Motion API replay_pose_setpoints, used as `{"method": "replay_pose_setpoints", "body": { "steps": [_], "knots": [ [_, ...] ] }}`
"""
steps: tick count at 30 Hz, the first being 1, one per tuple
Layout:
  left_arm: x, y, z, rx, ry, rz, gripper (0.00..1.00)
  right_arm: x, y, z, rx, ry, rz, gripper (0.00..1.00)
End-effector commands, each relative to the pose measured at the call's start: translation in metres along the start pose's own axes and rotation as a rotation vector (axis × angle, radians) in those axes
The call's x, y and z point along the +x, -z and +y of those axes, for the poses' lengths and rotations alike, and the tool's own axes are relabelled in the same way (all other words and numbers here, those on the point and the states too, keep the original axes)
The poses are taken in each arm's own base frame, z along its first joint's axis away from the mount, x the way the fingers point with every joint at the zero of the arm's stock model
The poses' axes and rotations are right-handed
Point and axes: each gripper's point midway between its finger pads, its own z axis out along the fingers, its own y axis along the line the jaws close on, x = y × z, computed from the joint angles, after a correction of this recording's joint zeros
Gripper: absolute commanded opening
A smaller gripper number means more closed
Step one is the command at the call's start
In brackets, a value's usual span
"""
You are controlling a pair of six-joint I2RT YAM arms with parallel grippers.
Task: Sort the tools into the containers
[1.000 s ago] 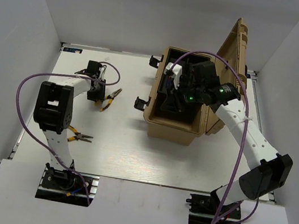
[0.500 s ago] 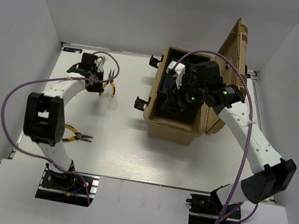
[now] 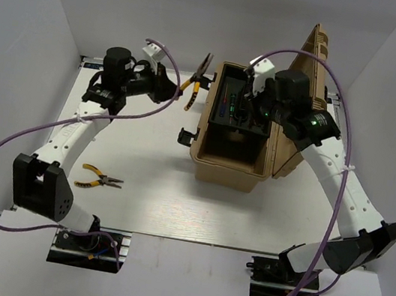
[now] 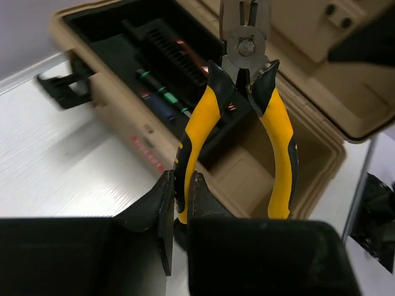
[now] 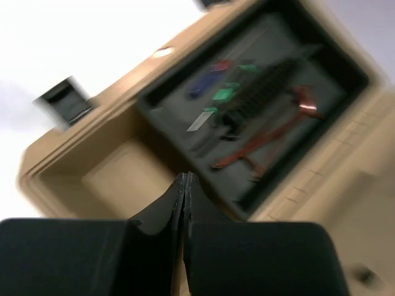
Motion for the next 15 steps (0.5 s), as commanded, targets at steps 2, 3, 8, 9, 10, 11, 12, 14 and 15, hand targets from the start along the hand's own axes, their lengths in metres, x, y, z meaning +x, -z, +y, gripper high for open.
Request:
{"method": "replay_pose_setpoints", "body": {
  "steps": [2, 3, 8, 9, 10, 11, 12, 14, 15],
  "knots": [
    [-0.027, -0.021, -0.057, 0.208, -0.091, -0.072, 0.00, -0.052, 0.049, -0.056, 0.291, -0.083, -0.164, 0.00],
    [-0.024, -0.029, -0.059, 0.211, -0.101, -0.067, 0.00, -0.055, 0.056, -0.060, 0.310, -0.093, -0.176, 0.00],
    [0.006, -0.062, -0.074, 0.171, -0.149, 0.005, 0.00, -0.067, 0.078, -0.074, 0.361, -0.118, -0.220, 0.00],
    [0.003, -0.067, -0.076, 0.163, -0.167, 0.005, 0.00, -0.068, 0.080, -0.075, 0.365, -0.121, -0.223, 0.00],
    [0.006, -0.068, -0.077, 0.147, -0.174, 0.024, 0.00, -0.068, 0.082, -0.077, 0.371, -0.123, -0.227, 0.00],
    [0.010, -0.075, -0.079, 0.127, -0.202, 0.038, 0.00, -0.071, 0.087, -0.081, 0.383, -0.127, -0.237, 0.00],
    [0.010, -0.080, -0.080, 0.114, -0.218, 0.044, 0.00, -0.071, 0.088, -0.082, 0.386, -0.130, -0.238, 0.00],
    [0.010, -0.083, -0.078, 0.058, -0.251, 0.054, 0.00, -0.072, 0.093, -0.085, 0.395, -0.136, -0.244, 0.00],
    [0.015, -0.085, -0.083, 0.053, -0.281, 0.068, 0.00, -0.071, 0.093, -0.087, 0.401, -0.137, -0.243, 0.00]
  ]
}}
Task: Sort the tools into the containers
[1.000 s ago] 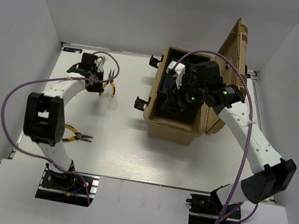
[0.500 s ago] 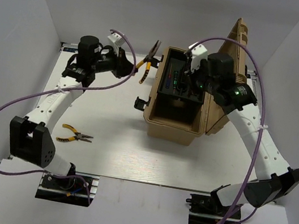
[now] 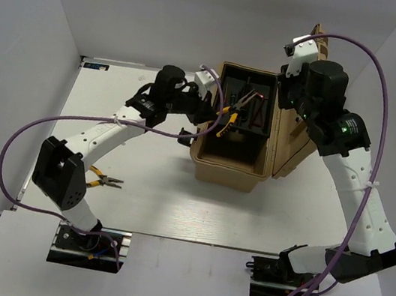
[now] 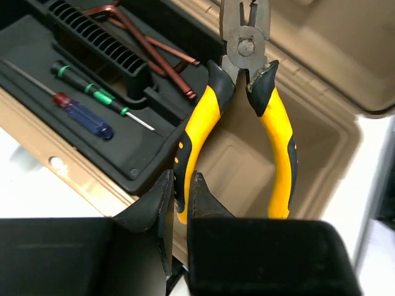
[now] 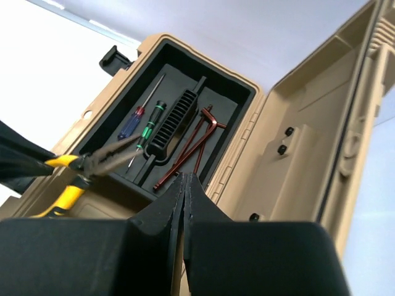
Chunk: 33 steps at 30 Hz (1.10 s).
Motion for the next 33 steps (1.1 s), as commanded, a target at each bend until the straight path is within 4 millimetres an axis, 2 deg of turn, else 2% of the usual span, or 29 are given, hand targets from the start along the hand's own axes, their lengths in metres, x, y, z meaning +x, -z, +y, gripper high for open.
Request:
{"method": "replay_pose_setpoints", "body": {
  "steps": [1, 4, 6, 7, 9, 13, 19, 21, 22, 26, 29, 31, 33],
  "knots": [
    [-0.038, 0.007, 0.007, -0.140, -0.151, -0.055, 0.00, -0.025, 0.015, -0.018, 0.057, -0.031, -0.079, 0.00],
    [-0.035, 0.004, 0.009, -0.220, -0.207, -0.032, 0.00, -0.024, 0.015, -0.024, 0.069, -0.044, -0.078, 0.00],
    [-0.035, 0.001, 0.006, -0.254, -0.248, -0.022, 0.00, -0.024, 0.016, -0.023, 0.054, -0.055, -0.081, 0.00],
    [-0.035, 0.002, 0.010, -0.296, -0.260, -0.016, 0.00, -0.024, 0.017, -0.022, 0.049, -0.059, -0.082, 0.00],
    [-0.029, -0.007, 0.010, -0.321, -0.297, 0.005, 0.00, -0.022, 0.016, -0.022, 0.040, -0.066, -0.075, 0.00],
    [-0.021, -0.022, 0.005, -0.323, -0.344, 0.042, 0.00, -0.022, 0.018, -0.024, 0.041, -0.075, -0.076, 0.00],
    [-0.006, -0.030, -0.003, -0.344, -0.389, 0.102, 0.00, -0.022, 0.021, -0.021, 0.010, -0.082, -0.081, 0.00],
    [0.006, -0.032, -0.001, -0.356, -0.397, 0.140, 0.09, -0.022, 0.020, -0.019, 0.000, -0.087, -0.078, 0.00],
    [0.013, -0.031, 0.001, -0.363, -0.395, 0.160, 0.21, -0.022, 0.020, -0.016, -0.015, -0.087, -0.080, 0.00],
    [0.018, -0.032, -0.003, -0.376, -0.414, 0.176, 0.50, -0.017, 0.016, -0.013, -0.040, -0.092, -0.065, 0.00],
    [0.008, -0.029, -0.005, -0.392, -0.420, 0.156, 0.60, -0.016, 0.015, -0.008, -0.060, -0.090, -0.067, 0.00],
    [0.002, -0.028, -0.004, -0.406, -0.421, 0.146, 0.60, -0.014, 0.013, -0.008, -0.062, -0.091, -0.061, 0.00],
    [-0.018, -0.015, -0.004, -0.446, -0.412, 0.100, 0.59, -0.013, 0.014, -0.005, -0.076, -0.094, -0.060, 0.00]
  ]
}}
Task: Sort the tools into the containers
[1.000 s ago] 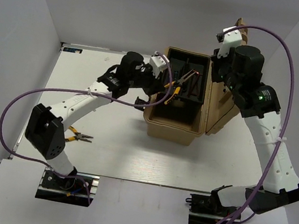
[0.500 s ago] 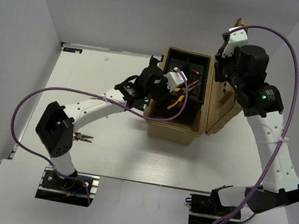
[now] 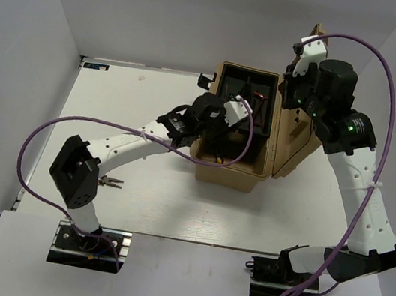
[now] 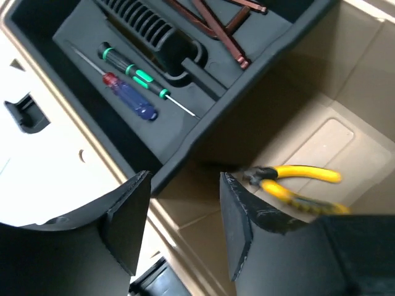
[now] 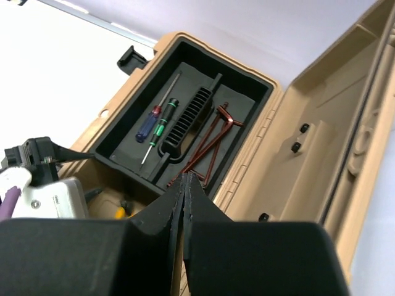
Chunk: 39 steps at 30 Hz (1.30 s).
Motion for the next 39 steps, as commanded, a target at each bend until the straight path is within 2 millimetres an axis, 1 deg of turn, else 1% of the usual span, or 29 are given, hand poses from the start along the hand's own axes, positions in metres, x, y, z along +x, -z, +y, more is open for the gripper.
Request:
{"method": "replay_pose_setpoints", "body": {
  "steps": [1, 2, 3, 4, 5, 6, 7, 8, 9, 10, 12, 13, 14, 15, 17, 18, 19, 20, 21, 22, 23, 24, 25, 27, 28, 29, 31, 32, 39],
  "knots": [
    [-0.052, 0.040, 0.037, -0.140, 0.048, -0.128, 0.56, -0.015, 0.014, 0.007, -0.050, -0.011, -0.058, 0.00],
    [-0.056, 0.049, 0.045, -0.178, 0.079, -0.141, 0.53, -0.016, 0.014, 0.015, -0.094, -0.008, -0.064, 0.00],
    [-0.057, 0.059, 0.051, -0.219, 0.174, -0.154, 0.38, -0.013, 0.012, 0.021, -0.131, 0.009, -0.061, 0.00],
    [-0.056, 0.083, 0.068, -0.319, 0.257, -0.168, 0.28, -0.010, 0.014, 0.040, -0.240, 0.034, -0.060, 0.00],
    [-0.046, 0.095, 0.075, -0.356, 0.339, -0.155, 0.22, -0.002, 0.016, 0.051, -0.308, 0.041, -0.037, 0.07],
    [-0.025, 0.103, 0.078, -0.409, 0.506, -0.132, 0.21, 0.009, 0.022, 0.083, -0.502, 0.063, -0.025, 0.17],
    [-0.014, 0.123, 0.089, -0.483, 0.593, -0.124, 0.26, 0.013, 0.025, 0.093, -0.563, 0.068, -0.022, 0.25],
    [0.021, 0.135, 0.088, -0.558, 0.630, -0.010, 0.35, 0.016, 0.025, 0.102, -0.613, 0.059, -0.020, 0.31],
    [0.049, 0.143, 0.090, -0.616, 0.692, 0.060, 0.63, 0.029, 0.025, 0.120, -0.716, 0.009, 0.020, 0.32],
    [0.068, 0.148, 0.086, -0.667, 0.842, 0.088, 0.69, 0.033, 0.021, 0.125, -0.736, -0.006, 0.035, 0.32],
    [0.124, 0.168, 0.072, -0.731, 0.970, 0.219, 0.81, 0.046, 0.003, 0.139, -0.773, -0.041, 0.087, 0.30],
    [0.138, 0.174, 0.064, -0.723, 1.008, 0.247, 0.82, 0.050, -0.001, 0.144, -0.785, -0.041, 0.103, 0.28],
    [0.158, 0.193, 0.057, -0.743, 1.037, 0.268, 0.82, 0.061, -0.012, 0.156, -0.816, -0.033, 0.145, 0.26],
    [0.166, 0.204, 0.056, -0.763, 1.088, 0.253, 0.82, 0.064, -0.009, 0.171, -0.863, -0.023, 0.159, 0.26],
    [0.169, 0.234, 0.061, -0.825, 1.188, 0.142, 0.81, 0.062, -0.014, 0.195, -0.922, 0.008, 0.176, 0.26],
    [0.159, 0.261, 0.067, -0.801, 1.250, -0.018, 0.77, 0.083, -0.031, 0.209, -0.954, -0.002, 0.257, 0.26],
    [0.153, 0.275, 0.071, -0.777, 1.252, -0.103, 0.63, 0.068, -0.022, 0.234, -1.012, 0.040, 0.224, 0.26],
    [0.154, 0.285, 0.071, -0.758, 1.241, -0.169, 0.50, 0.069, -0.027, 0.242, -1.024, 0.043, 0.237, 0.26],
    [0.135, 0.298, 0.080, -0.725, 1.244, -0.311, 0.31, 0.099, -0.050, 0.258, -1.040, 0.027, 0.343, 0.26],
    [0.132, 0.324, 0.083, -0.705, 1.230, -0.416, 0.07, 0.076, -0.042, 0.281, -1.087, 0.071, 0.287, 0.28],
    [0.142, 0.333, 0.083, -0.738, 1.226, -0.410, 0.03, 0.109, -0.064, 0.296, -1.096, 0.064, 0.392, 0.31],
    [0.149, 0.340, 0.082, -0.757, 1.225, -0.386, 0.02, 0.113, -0.063, 0.314, -1.123, 0.092, 0.395, 0.33],
    [0.158, 0.344, 0.079, -0.779, 1.230, -0.341, 0.02, 0.106, -0.066, 0.322, -1.125, 0.129, 0.362, 0.34],
    [0.168, 0.342, 0.076, -0.839, 1.280, -0.212, 0.11, 0.122, -0.068, 0.355, -1.149, 0.193, 0.373, 0.41],
    [0.191, 0.345, 0.067, -0.894, 1.255, -0.074, 0.19, 0.134, -0.076, 0.365, -1.163, 0.229, 0.365, 0.41],
    [0.191, 0.345, 0.066, -0.915, 1.306, -0.052, 0.33, 0.149, -0.074, 0.383, -1.182, 0.261, 0.386, 0.43],
    [0.201, 0.344, 0.064, -0.972, 1.294, 0.039, 0.45, 0.169, -0.089, 0.398, -1.174, 0.307, 0.379, 0.43],
    [0.201, 0.343, 0.064, -0.974, 1.304, 0.034, 0.57, 0.180, -0.088, 0.409, -1.173, 0.334, 0.389, 0.43],
    [0.203, 0.336, 0.065, -0.955, 1.328, -0.054, 0.68, 0.195, -0.110, 0.457, -1.132, 0.355, 0.286, 0.38]
  ]
}}
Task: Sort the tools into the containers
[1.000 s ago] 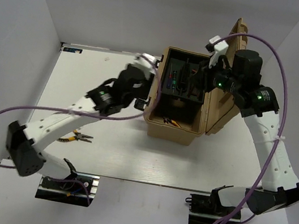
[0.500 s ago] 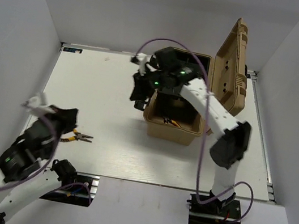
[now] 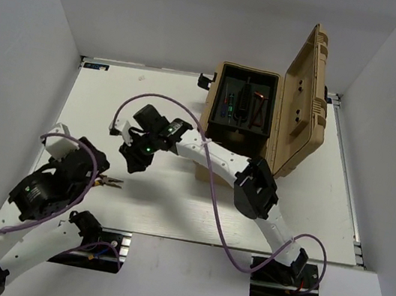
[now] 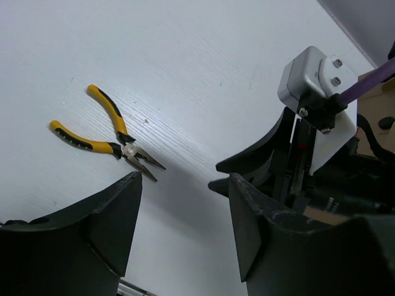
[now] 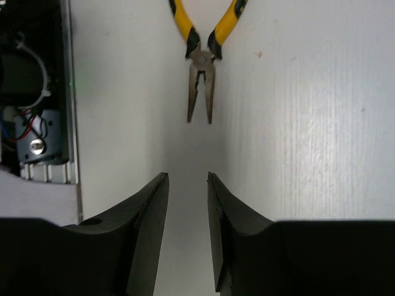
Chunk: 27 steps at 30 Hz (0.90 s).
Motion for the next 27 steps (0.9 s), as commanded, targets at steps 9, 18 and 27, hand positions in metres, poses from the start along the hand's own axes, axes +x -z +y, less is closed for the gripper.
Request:
{"method": "replay_pose_setpoints", "body": {
  "steps": [9, 18, 27],
  "knots": [
    [-0.019, 0.012, 0.007, 0.085, 0.077, -0.083, 0.70, -0.035, -0.057, -0.018, 0.154, 0.077, -0.119, 0.51],
    [-0.031, 0.021, 0.006, 0.164, 0.045, -0.129, 0.70, -0.029, -0.093, -0.002, 0.173, 0.133, -0.092, 0.56],
    [-0.031, 0.022, 0.013, 0.157, 0.037, -0.137, 0.70, -0.016, -0.117, -0.007, 0.212, 0.141, -0.074, 0.56]
  ]
}}
